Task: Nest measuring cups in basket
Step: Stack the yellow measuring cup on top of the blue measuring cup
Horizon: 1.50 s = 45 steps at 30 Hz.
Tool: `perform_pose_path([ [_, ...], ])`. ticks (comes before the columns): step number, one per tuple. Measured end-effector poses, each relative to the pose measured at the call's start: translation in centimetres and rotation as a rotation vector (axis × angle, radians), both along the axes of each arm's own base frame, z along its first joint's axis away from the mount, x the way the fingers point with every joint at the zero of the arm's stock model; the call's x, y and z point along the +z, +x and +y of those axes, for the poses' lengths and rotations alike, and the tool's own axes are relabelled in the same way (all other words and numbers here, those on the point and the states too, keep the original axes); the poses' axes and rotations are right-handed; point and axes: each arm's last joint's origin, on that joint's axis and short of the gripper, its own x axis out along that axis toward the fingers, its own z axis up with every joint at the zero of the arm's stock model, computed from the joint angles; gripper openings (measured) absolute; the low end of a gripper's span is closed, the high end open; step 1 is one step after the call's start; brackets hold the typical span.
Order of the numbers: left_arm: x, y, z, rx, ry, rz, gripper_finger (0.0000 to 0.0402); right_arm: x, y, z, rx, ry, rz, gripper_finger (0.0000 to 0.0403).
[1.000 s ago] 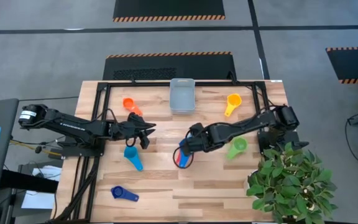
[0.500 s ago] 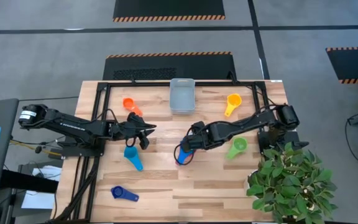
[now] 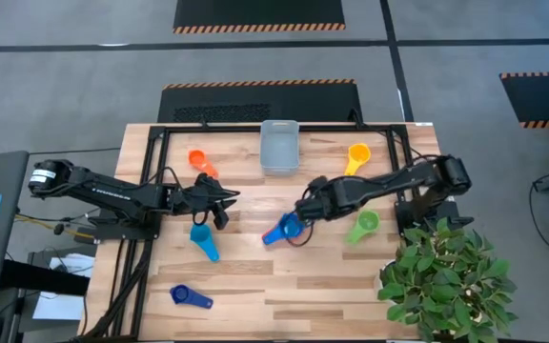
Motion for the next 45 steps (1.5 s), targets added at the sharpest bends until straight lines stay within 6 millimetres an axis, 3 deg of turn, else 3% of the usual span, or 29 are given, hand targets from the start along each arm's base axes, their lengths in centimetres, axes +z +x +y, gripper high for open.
perform_pose_path([
  [4, 0.0, 0.0, 0.0, 0.009, -0.015, -0.011, 0.0093, -0.4, -2.8, -3.0, -0.065, -0.002, 0.031, 0.0165],
  [11, 0.0, 0.0, -0.1, 0.015, -0.013, -0.012, 0.0093, -2.8, -7.6, -10.2, -0.147, 0.003, 0.106, 0.0137],
  [17, 0.1, 0.0, 0.0, 0.037, 0.032, -0.007, 0.0093, -3.7, -8.1, -15.3, -0.107, -0.032, 0.076, 0.0123],
  [22, 0.1, 0.0, 0.2, 0.043, 0.058, 0.003, 0.0093, -4.1, -9.0, -18.5, -0.167, -0.010, 0.020, 0.0120],
  [32, 0.0, -0.1, 0.9, 0.051, 0.097, 0.031, 0.0093, -6.1, -9.7, -21.2, -0.169, 0.050, 0.058, 0.0120],
  [39, 0.0, -0.1, 1.5, 0.058, 0.121, 0.046, 0.0093, -7.8, -9.7, -22.0, -0.163, 0.101, 0.096, 0.0117],
  [45, 0.0, -0.2, 2.2, 0.092, 0.122, 0.049, 0.0093, -7.6, -9.7, -22.0, -0.186, 0.100, 0.074, 0.0061],
])
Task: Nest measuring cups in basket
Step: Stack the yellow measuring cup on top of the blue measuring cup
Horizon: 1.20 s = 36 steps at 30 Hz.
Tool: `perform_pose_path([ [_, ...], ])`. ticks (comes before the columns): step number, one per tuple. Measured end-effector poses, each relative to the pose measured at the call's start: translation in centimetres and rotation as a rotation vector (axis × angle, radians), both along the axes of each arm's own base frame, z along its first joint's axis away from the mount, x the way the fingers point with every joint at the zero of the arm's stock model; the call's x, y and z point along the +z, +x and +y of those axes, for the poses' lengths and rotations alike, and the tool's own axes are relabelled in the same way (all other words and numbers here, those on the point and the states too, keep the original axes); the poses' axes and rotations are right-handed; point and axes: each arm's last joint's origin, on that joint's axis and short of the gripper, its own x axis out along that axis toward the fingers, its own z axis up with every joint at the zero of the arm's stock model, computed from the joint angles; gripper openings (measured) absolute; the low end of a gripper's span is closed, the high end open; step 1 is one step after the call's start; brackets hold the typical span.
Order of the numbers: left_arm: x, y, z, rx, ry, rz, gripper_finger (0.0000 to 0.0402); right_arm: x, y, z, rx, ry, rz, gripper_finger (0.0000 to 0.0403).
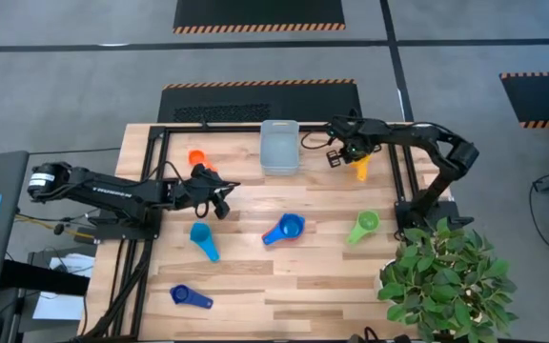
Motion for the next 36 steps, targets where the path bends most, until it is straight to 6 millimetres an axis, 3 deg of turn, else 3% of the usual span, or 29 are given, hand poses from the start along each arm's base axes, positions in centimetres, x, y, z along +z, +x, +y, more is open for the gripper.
perform_pose_path([
  [4, 0.0, 0.0, 0.2, 0.032, -0.032, -0.020, 0.0093, 0.6, 0.0, 0.2, -0.004, 0.012, -0.042, 0.0014],
  [10, -0.1, 0.1, -0.1, -0.016, -0.078, -0.027, 0.0093, 1.6, 0.6, 1.9, 0.021, 0.039, -0.083, 0.0028],
  [15, -0.3, 0.6, -0.6, -0.044, -0.080, -0.045, 0.0093, 2.8, 1.6, 4.3, 0.078, 0.027, -0.113, 0.0009],
  [23, -0.8, 2.0, -1.4, -0.129, -0.120, -0.098, 0.0093, 5.0, 3.1, 8.8, 0.121, 0.004, -0.233, 0.0027],
  [29, -1.3, 2.5, -1.5, -0.148, -0.131, -0.100, 0.0093, 6.2, 3.7, 12.0, 0.207, 0.004, -0.293, 0.0013],
  [36, -0.8, 2.7, -1.5, -0.156, -0.119, -0.099, 0.0093, 6.4, 5.2, 15.0, 0.140, 0.143, -0.449, 0.0024],
])
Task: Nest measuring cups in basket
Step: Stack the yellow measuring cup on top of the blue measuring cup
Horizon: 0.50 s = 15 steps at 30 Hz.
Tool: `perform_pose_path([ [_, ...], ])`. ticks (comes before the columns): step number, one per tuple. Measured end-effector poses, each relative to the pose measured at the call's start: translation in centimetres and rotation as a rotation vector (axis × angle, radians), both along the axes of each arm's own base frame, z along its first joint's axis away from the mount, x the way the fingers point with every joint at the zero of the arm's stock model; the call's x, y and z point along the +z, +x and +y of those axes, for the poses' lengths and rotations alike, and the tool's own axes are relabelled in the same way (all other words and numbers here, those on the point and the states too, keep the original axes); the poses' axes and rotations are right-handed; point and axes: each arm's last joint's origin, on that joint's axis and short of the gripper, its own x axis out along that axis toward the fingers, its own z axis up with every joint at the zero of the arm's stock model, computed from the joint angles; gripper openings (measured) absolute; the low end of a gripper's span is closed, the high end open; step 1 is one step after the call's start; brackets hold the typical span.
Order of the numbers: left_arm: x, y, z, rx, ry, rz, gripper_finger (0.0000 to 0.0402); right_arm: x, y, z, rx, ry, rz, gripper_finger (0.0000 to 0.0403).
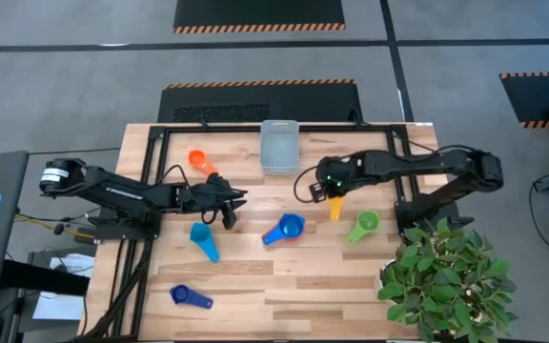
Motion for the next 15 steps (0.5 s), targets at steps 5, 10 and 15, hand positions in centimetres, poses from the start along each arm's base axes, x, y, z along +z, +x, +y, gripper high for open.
perform_pose_path([
  [5, 0.8, 0.4, 0.0, -0.013, 0.029, 0.047, 0.0093, 1.1, 2.1, 2.6, 0.065, 0.056, -0.062, 0.0013],
  [10, 1.0, 0.5, 0.0, -0.013, 0.061, 0.074, 0.0093, 2.3, 4.6, 5.1, 0.104, 0.082, -0.061, 0.0014],
  [15, 1.1, 0.5, 0.2, -0.004, 0.099, 0.082, 0.0093, 3.3, 7.3, 6.7, 0.105, 0.106, -0.035, 0.0020],
])
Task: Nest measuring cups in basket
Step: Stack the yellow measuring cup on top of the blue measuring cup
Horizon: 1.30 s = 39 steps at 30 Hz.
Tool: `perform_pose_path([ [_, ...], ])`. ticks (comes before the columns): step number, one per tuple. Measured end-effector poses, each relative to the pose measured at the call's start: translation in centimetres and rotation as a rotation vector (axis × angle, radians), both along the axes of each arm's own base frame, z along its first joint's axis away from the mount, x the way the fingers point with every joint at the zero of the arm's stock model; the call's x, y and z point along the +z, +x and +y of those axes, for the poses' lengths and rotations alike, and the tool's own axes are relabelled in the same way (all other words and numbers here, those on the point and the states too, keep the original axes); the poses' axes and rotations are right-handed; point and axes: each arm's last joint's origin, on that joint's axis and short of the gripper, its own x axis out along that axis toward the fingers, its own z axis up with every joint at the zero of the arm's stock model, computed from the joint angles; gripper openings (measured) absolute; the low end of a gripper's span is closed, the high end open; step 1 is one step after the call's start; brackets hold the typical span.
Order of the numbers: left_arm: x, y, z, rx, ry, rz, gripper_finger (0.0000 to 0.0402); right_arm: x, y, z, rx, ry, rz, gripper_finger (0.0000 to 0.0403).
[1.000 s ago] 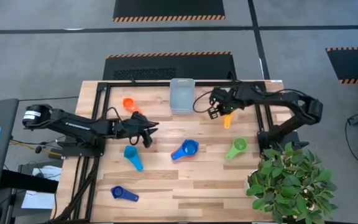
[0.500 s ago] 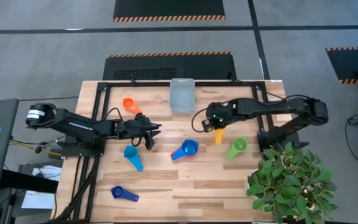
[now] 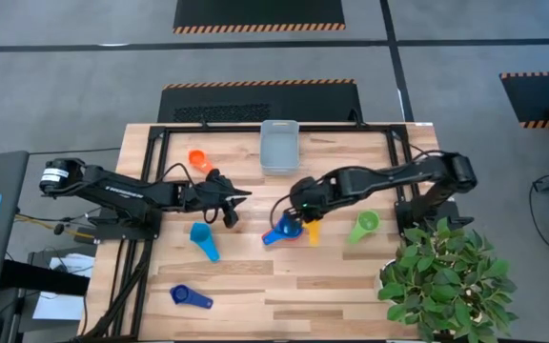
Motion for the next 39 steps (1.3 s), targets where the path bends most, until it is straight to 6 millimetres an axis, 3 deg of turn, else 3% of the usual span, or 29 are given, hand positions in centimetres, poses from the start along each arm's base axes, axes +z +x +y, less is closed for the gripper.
perform_pose_path([
  [8, 0.0, 0.0, 0.2, 0.004, 0.009, 0.008, 0.0093, 0.2, 3.8, 0.3, -0.053, 0.115, -0.008, 0.0031],
  [16, -0.2, -0.2, 0.2, -0.005, 0.014, 0.032, 0.0093, -2.5, 5.8, -0.1, -0.107, 0.220, 0.069, 0.0062],
  [25, -0.4, -0.3, 0.2, -0.002, 0.016, 0.055, 0.0093, -3.1, 6.1, -1.4, -0.132, 0.260, 0.075, 0.0086],
  [34, -0.4, -0.3, 0.2, 0.001, 0.011, 0.052, 0.0093, -0.4, 5.3, -2.8, -0.030, 0.166, -0.029, 0.0107],
  [39, -0.4, -0.3, 0.2, 0.001, 0.010, 0.060, 0.0093, 1.0, 3.4, -2.9, 0.248, 0.059, 0.014, 0.0102],
])
